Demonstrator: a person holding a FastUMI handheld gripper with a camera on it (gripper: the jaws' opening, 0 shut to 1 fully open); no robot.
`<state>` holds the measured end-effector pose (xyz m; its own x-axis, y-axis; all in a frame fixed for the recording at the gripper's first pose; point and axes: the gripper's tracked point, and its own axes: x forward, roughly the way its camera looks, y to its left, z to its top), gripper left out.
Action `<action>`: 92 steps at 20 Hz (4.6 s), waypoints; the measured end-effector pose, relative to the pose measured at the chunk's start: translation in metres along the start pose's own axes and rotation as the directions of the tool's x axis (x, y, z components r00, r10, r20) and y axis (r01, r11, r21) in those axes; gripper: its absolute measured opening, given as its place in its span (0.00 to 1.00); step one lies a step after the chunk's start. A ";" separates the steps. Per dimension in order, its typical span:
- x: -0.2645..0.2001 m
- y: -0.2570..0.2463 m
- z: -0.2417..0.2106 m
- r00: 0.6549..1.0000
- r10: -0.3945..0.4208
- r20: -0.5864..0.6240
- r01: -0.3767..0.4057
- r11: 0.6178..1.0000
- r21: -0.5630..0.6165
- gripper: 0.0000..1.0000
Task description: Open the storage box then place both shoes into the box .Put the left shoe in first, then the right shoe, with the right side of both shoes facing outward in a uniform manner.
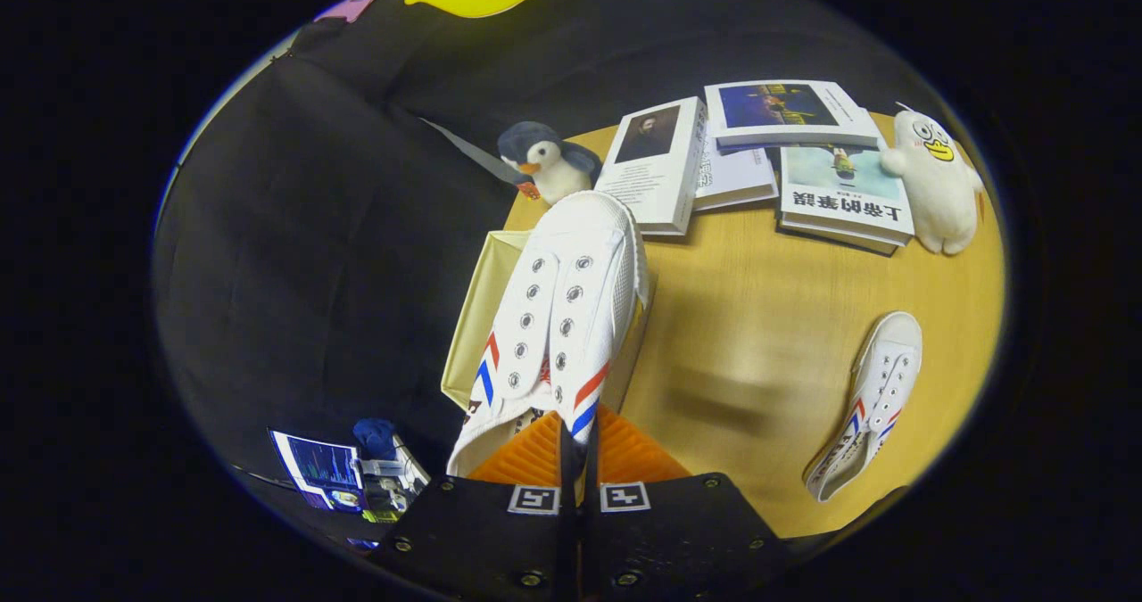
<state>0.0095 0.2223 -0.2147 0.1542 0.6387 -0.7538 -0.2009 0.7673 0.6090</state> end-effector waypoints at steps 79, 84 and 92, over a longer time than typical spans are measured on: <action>-0.078 -0.276 -0.100 0.891 -0.455 -0.010 0.440 0.855 0.275 0.97; -0.061 -0.300 -0.111 0.871 -0.486 -0.067 0.489 0.846 0.214 0.93; -0.028 -0.326 -0.117 0.854 -0.503 -0.135 0.520 0.837 0.168 0.75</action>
<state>-0.0429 -0.0526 -0.4204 0.1024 0.1515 -0.9831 0.0746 0.9844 0.1595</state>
